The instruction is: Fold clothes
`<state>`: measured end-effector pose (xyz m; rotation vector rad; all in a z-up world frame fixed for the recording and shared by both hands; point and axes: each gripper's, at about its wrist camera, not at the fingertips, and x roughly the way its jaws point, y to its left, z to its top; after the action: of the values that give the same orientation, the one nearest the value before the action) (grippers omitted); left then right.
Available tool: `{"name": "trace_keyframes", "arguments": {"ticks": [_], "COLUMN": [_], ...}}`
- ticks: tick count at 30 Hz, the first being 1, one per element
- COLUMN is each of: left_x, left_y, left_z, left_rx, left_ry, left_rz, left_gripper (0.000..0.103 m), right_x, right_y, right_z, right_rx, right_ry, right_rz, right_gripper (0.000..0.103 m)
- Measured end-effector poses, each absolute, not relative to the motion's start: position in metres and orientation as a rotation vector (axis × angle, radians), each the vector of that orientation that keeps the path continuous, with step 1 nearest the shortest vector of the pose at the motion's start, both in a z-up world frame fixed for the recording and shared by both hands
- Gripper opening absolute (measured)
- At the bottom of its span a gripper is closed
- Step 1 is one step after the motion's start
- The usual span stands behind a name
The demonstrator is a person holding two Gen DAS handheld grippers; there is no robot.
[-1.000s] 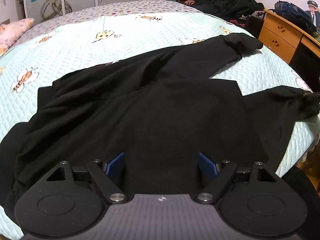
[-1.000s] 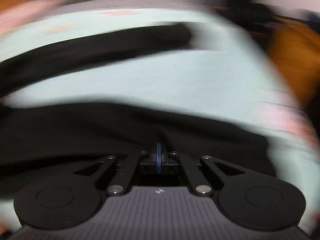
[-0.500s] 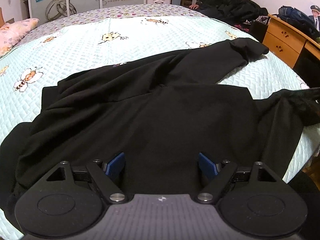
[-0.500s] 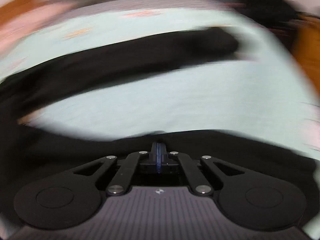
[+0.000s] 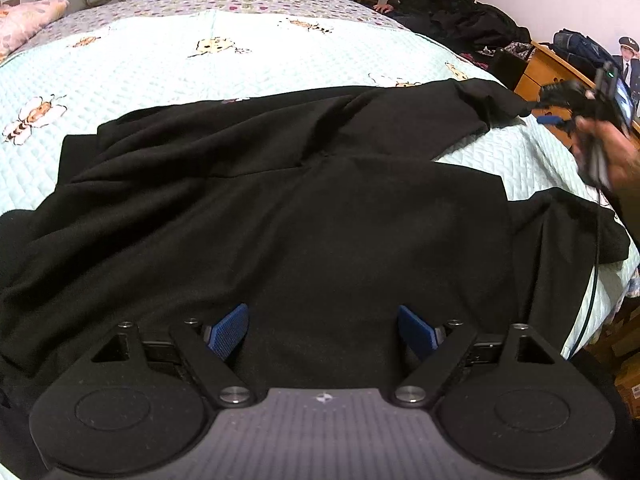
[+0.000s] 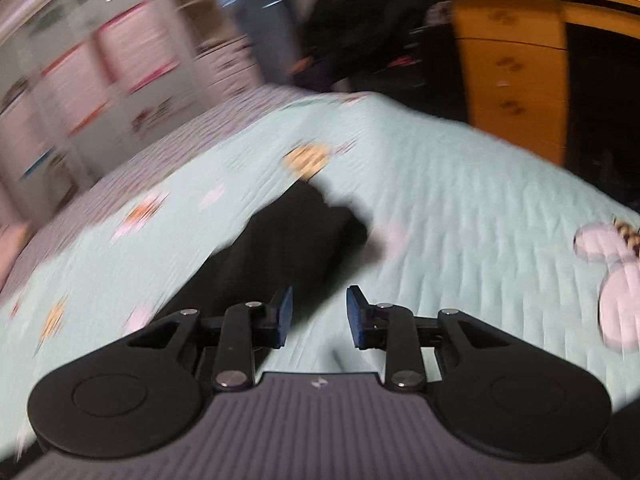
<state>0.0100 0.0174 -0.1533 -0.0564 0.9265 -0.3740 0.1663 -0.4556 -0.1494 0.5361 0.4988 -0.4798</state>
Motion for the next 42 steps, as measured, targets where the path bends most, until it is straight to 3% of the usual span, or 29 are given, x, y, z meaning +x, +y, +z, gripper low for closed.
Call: {"name": "trace_keyframes", "arguments": {"ticks": [3, 9, 10, 13, 17, 22, 26, 31, 36, 38, 40, 41, 42], "left_x": [0.012, 0.013, 0.013, 0.014, 0.015, 0.015, 0.014, 0.014, 0.014, 0.015, 0.017, 0.017, 0.018], "left_y": [0.015, 0.008, 0.007, 0.005, 0.002, -0.002, -0.004, -0.007, -0.010, -0.010, -0.009, -0.009, -0.009], "left_z": [-0.156, -0.157, -0.157, -0.157, -0.157, -0.156, -0.154, -0.154, -0.155, -0.154, -0.155, -0.155, -0.156], "left_rx": [-0.058, -0.037, -0.033, -0.036, -0.039, -0.032, -0.019, -0.013, -0.001, -0.003, -0.009, -0.012, -0.014], "left_ry": [0.935, 0.940, 0.941, 0.944, 0.948, 0.951, 0.957, 0.962, 0.967, 0.971, 0.975, 0.977, 0.979], "left_rz": [-0.374, -0.370, -0.368, -0.362, -0.353, -0.345, -0.356, -0.360, -0.359, -0.358, -0.357, -0.357, -0.356], "left_gripper": [0.087, 0.091, 0.091, 0.092, 0.092, 0.093, 0.093, 0.094, 0.095, 0.096, 0.096, 0.096, 0.097], "right_x": [0.188, 0.211, 0.214, 0.220, 0.190, 0.143, 0.104, 0.086, 0.125, 0.154, 0.184, 0.194, 0.201], "right_y": [-0.472, -0.498, -0.500, -0.493, -0.450, -0.431, -0.455, -0.483, -0.533, -0.539, -0.539, -0.534, -0.527], "right_z": [-0.154, -0.182, -0.183, -0.170, -0.124, -0.145, -0.158, -0.143, -0.153, -0.167, -0.183, -0.183, -0.179], "right_rx": [0.702, 0.907, 0.905, 0.768, 0.320, -0.044, -0.040, 0.181, 0.661, 0.729, 0.761, 0.734, 0.689], "right_ry": [0.502, 0.534, 0.529, 0.494, 0.412, 0.749, 0.835, 0.681, 0.487, 0.540, 0.651, 0.657, 0.640], "right_rz": [-0.524, -0.583, -0.558, -0.402, -0.040, 0.062, -0.029, -0.221, -0.291, -0.289, -0.273, -0.267, -0.261], "right_gripper": [0.051, 0.050, 0.040, 0.021, 0.021, 0.021, 0.026, 0.061, 0.072, 0.073, 0.067, 0.058, 0.037]}}
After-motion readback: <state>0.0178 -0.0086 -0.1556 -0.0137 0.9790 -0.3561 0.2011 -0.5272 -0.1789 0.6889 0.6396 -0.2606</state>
